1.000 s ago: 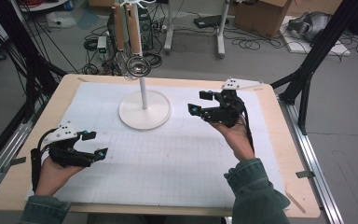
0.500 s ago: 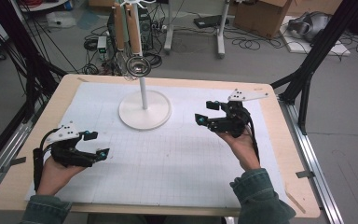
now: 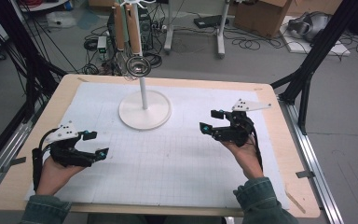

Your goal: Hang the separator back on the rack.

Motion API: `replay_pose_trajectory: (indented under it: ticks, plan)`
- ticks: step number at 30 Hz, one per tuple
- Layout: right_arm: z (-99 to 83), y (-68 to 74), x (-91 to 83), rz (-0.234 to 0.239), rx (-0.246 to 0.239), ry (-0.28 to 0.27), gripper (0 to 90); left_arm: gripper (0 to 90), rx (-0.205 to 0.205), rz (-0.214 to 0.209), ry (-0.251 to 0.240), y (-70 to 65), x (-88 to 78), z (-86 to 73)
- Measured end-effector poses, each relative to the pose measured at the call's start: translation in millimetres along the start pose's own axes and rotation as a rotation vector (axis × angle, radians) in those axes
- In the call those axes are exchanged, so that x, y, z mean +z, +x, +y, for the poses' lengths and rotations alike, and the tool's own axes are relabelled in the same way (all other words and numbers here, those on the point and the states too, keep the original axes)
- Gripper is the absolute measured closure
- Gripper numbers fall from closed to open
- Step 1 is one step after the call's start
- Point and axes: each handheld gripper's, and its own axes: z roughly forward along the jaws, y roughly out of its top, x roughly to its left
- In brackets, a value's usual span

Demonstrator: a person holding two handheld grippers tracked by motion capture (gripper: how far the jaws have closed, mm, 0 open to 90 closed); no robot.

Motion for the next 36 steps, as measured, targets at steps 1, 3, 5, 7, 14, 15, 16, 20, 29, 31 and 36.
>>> replay_pose_trajectory:
  ticks: [1, 3, 5, 7, 14, 15, 16, 20, 29, 31, 36]
  plan:
    - [-1.8, -0.4, -0.5, 0.0, 0.002, 0.005, 20.9, 17.8, -0.002, 0.002, 0.0, 0.0, 0.1, 0.0]
    - [-5.8, -0.4, -1.6, -0.004, 0.006, 0.005, 20.7, 17.8, -0.008, 0.0, -0.002, 0.0, 0.2, -0.1]
    - [-9.9, -0.8, -2.7, -0.006, 0.008, 0.004, 20.7, 17.8, -0.01, 0.0, -0.003, 0.1, 0.2, -0.3]
    - [-13.5, -1.0, -3.8, -0.008, 0.016, 0.005, 20.6, 17.7, -0.008, -0.001, -0.002, 0.2, 0.4, -0.5]
    - [-18.2, 0.0, -10.1, -0.014, 0.021, 0.007, 20.5, 17.7, -0.007, -0.003, -0.001, -0.5, 1.2, -0.4]
    - [-19.7, 0.3, -11.5, -0.014, 0.018, 0.004, 20.4, 17.7, -0.006, -0.002, 0.0, -0.6, 1.4, -0.5]
    - [-21.4, 0.5, -12.9, -0.018, 0.022, 0.004, 20.4, 17.7, -0.007, -0.002, 0.001, -0.8, 1.7, -0.6]
    - [-30.0, -0.7, -18.3, -0.027, 0.029, 0.008, 20.4, 17.7, -0.01, -0.003, 0.001, -0.9, 2.2, -0.9]
    - [-45.4, -3.2, -28.7, -0.048, 0.048, -0.001, 20.3, 17.7, -0.006, -0.007, 0.006, -1.0, 3.9, -1.3]
    - [-49.0, -3.4, -30.5, -0.052, 0.055, -0.001, 20.3, 17.7, -0.011, -0.005, 0.005, -1.1, 4.3, -1.6]
    - [-58.6, -4.8, -34.3, -0.058, 0.064, -0.006, 20.3, 17.7, -0.013, -0.004, 0.003, -0.9, 4.7, -2.1]
